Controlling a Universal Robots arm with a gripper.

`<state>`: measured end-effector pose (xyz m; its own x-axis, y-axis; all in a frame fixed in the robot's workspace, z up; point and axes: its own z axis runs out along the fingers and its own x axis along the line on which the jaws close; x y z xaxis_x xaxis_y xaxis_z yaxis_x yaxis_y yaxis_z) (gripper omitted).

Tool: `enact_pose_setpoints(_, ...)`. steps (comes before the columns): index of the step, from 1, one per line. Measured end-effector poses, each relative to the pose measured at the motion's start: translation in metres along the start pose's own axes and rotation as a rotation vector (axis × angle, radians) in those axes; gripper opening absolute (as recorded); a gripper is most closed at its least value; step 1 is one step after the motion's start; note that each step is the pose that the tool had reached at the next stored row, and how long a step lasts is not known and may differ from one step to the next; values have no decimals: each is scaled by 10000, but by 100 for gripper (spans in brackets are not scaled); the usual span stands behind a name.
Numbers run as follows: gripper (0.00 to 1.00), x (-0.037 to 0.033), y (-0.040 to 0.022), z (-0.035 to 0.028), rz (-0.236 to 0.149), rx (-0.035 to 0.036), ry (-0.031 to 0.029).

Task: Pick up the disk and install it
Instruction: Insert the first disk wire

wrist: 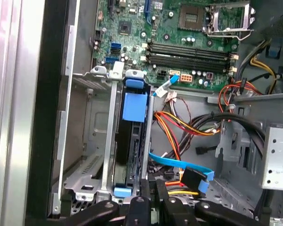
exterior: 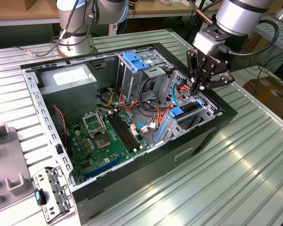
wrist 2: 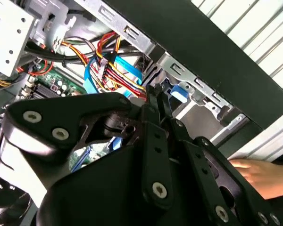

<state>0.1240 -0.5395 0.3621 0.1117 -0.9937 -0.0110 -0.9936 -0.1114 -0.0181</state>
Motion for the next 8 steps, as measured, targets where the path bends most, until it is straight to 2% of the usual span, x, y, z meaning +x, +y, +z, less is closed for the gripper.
enact_pose_setpoints(8, 16, -1, 2, 0, 0, 0, 0)
